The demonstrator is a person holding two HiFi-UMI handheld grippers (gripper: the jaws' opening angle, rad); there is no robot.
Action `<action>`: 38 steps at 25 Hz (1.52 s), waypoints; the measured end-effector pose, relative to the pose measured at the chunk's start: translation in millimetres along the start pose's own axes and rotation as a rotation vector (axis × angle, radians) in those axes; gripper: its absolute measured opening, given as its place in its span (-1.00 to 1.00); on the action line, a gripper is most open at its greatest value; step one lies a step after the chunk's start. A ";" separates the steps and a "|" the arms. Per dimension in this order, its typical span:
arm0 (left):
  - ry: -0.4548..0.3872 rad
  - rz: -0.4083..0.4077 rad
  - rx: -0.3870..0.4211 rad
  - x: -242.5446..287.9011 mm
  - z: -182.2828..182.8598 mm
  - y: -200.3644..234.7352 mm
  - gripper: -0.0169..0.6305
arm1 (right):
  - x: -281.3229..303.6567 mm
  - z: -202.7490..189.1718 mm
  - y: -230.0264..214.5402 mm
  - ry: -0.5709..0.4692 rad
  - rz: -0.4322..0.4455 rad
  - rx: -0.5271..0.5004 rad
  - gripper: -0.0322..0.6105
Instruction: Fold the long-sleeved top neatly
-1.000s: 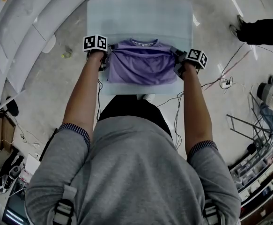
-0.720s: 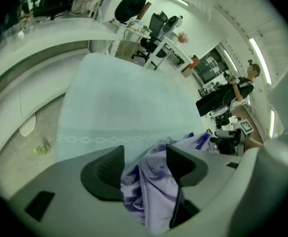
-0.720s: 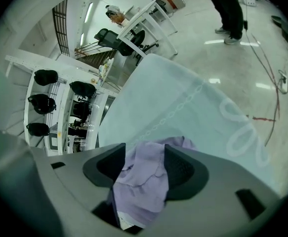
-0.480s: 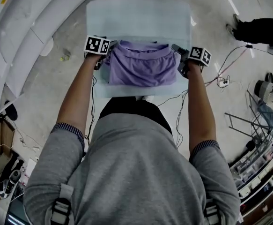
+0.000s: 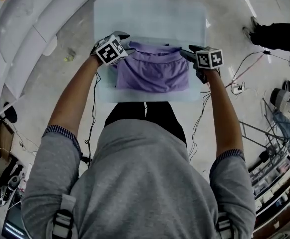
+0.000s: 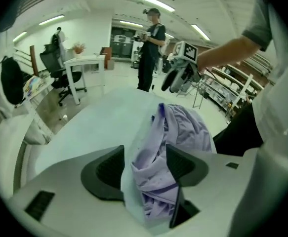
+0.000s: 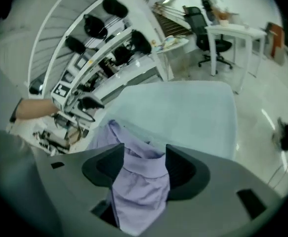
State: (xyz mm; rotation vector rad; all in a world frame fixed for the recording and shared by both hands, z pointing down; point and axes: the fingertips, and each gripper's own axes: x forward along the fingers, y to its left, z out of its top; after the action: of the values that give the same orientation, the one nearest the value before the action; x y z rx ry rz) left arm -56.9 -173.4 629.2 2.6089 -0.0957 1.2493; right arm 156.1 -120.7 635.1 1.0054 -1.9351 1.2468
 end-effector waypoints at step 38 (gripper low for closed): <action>0.222 -0.092 0.167 40.5 -86.4 31.9 -0.89 | 55.6 -33.1 -74.9 0.495 -0.020 -0.789 -0.86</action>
State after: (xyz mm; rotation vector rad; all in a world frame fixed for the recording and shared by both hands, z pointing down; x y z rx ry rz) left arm -102.2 -180.9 718.8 2.5543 0.1736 1.5631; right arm 194.0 -124.7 726.4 0.2709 -1.7530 0.5353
